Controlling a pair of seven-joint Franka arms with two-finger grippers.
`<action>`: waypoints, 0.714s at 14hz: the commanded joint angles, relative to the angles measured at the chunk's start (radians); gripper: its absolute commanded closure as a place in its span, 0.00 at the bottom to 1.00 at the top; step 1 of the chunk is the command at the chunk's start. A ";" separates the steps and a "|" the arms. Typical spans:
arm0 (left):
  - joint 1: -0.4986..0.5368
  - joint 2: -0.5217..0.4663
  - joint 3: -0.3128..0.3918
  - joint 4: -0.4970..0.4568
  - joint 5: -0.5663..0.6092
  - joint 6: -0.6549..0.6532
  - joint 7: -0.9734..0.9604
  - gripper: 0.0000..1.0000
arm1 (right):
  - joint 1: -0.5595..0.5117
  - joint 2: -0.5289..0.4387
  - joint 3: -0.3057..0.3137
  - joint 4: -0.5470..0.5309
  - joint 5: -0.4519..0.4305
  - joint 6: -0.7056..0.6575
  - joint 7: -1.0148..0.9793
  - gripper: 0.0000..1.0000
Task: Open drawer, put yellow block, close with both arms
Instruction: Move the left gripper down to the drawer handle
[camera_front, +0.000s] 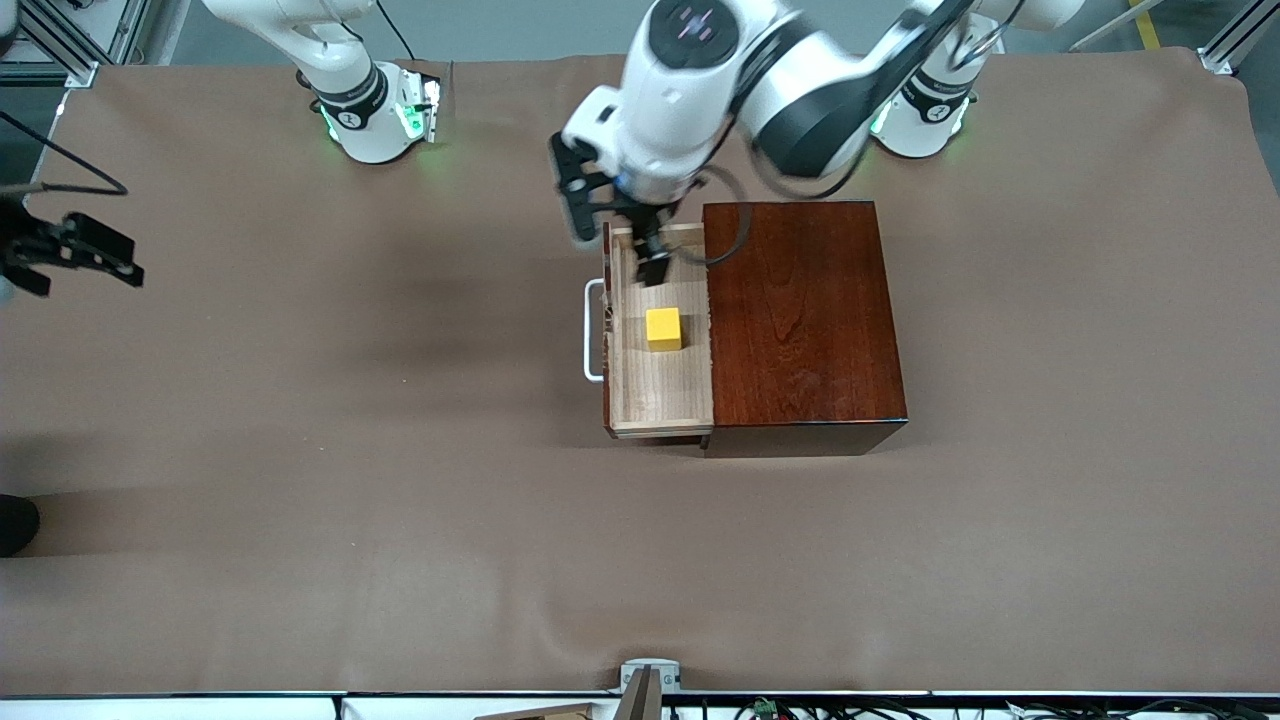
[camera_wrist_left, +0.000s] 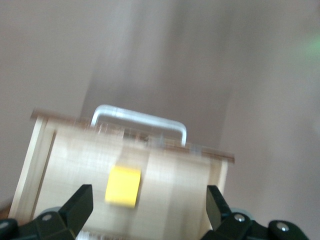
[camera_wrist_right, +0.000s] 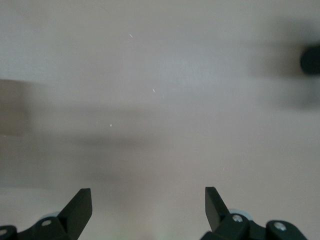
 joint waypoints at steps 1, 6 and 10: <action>-0.030 0.125 0.004 0.070 -0.004 0.119 0.038 0.00 | 0.018 -0.037 0.005 -0.029 0.003 -0.032 0.130 0.00; -0.114 0.263 0.081 0.070 0.076 0.294 0.069 0.00 | -0.001 -0.024 -0.015 -0.031 0.005 -0.006 0.113 0.00; -0.200 0.277 0.190 0.064 0.082 0.282 0.069 0.00 | -0.005 -0.023 -0.015 -0.057 0.039 0.003 0.035 0.00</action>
